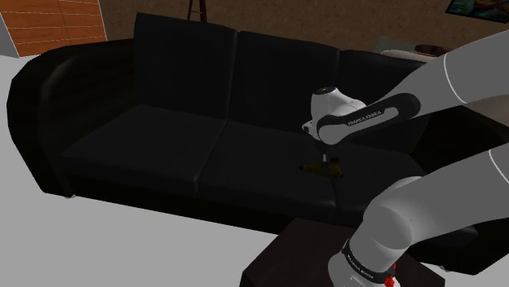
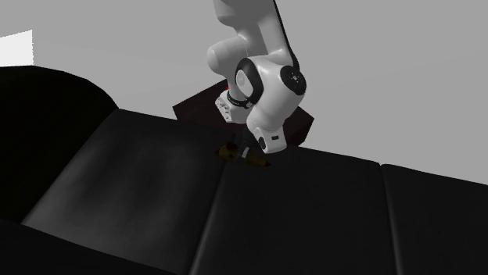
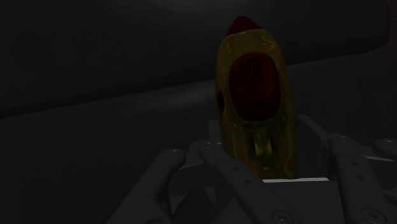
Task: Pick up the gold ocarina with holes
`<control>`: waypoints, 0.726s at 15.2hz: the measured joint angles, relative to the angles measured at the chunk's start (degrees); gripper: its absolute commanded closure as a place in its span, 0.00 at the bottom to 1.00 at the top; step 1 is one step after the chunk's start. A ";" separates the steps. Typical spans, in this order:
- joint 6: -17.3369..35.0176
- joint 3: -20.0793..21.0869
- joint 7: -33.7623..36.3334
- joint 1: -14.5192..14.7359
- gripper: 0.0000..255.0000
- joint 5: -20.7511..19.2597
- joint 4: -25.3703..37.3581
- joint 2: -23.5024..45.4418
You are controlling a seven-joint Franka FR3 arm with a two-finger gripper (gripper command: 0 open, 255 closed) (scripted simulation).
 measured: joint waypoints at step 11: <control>-5.70 0.83 -2.01 0.42 1.00 1.73 2.04 -3.84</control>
